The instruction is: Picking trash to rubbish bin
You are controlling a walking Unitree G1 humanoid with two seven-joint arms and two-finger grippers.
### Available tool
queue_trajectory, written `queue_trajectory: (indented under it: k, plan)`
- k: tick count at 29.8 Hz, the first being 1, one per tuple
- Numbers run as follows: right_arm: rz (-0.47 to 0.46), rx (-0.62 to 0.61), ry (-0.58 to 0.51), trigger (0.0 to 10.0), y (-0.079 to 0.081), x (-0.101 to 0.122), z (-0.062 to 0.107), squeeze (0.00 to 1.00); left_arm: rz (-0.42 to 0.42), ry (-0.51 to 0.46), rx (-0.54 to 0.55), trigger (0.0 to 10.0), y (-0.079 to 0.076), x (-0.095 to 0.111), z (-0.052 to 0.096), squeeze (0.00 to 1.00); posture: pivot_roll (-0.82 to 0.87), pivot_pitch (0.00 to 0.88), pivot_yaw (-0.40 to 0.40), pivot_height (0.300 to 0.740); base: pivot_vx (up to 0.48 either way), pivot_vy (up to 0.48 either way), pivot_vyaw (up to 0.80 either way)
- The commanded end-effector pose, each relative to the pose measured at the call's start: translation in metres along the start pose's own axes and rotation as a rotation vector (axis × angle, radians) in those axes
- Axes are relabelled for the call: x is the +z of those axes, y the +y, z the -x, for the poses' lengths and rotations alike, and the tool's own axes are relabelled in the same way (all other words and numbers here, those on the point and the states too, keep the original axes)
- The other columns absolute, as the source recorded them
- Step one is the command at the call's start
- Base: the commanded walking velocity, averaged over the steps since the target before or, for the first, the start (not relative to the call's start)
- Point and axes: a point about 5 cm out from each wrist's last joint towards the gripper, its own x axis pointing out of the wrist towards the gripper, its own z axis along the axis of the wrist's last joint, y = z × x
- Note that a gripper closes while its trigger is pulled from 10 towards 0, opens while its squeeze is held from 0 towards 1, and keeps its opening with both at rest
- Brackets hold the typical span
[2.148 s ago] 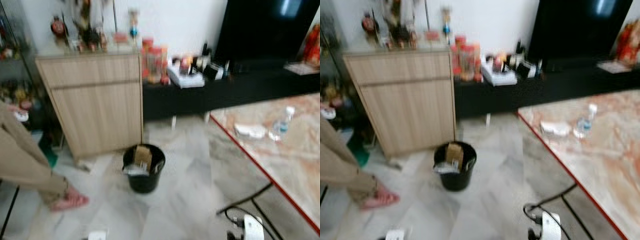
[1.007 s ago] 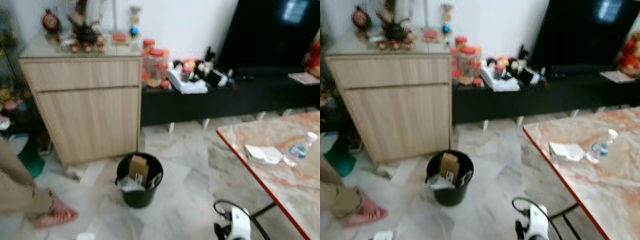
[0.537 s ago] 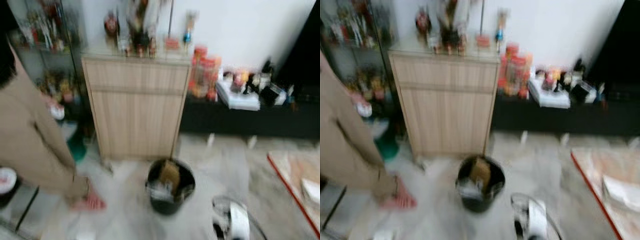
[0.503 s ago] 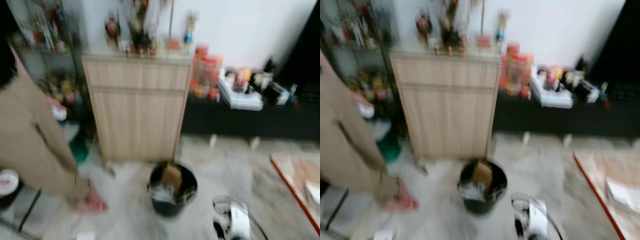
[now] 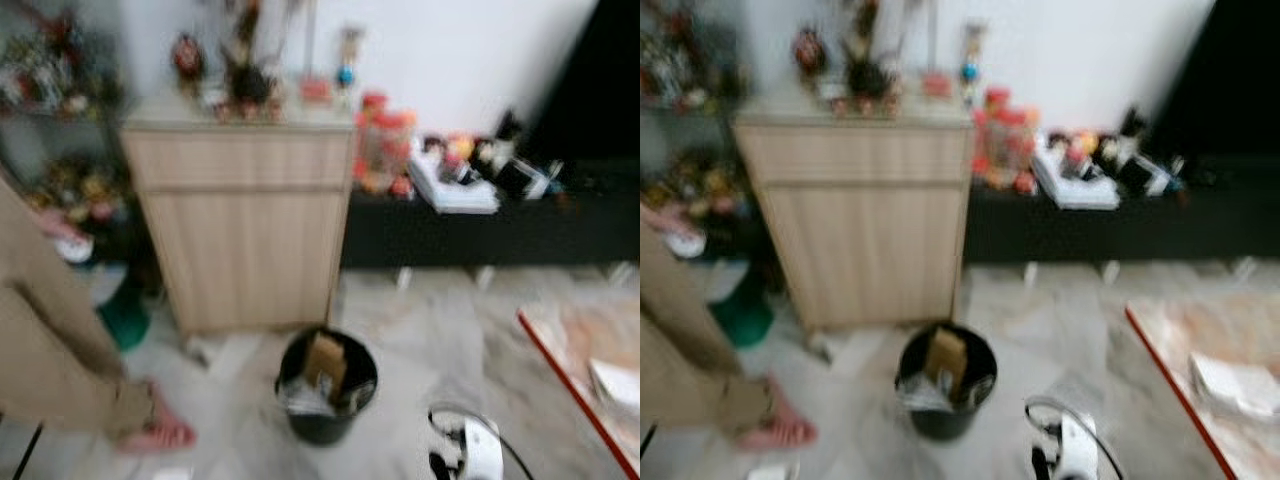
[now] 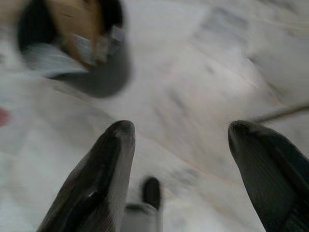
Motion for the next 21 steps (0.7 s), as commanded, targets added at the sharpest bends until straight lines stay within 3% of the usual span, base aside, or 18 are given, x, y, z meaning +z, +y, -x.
queue_trajectory:
  k: [1, 21]
  plan:
    - [-0.01, 0.011, -0.037, 10.0, 0.005, 0.0114, -0.0024, 0.0, -0.007, 0.019, 0.005, 10.0, 0.004, -0.0075, 0.0016, 0.0, 0.01, 0.039, -0.084, 0.74, 0.289, 0.0, 0.0]
    - [-0.012, 0.01, -0.03, 10.0, 0.005, 0.0086, -0.002, 0.0, -0.009, 0.017, 0.003, 10.0, 0.0039, -0.0066, 0.0014, 0.0, 0.0, 0.046, -0.083, 0.74, 0.304, 0.0, 0.0]
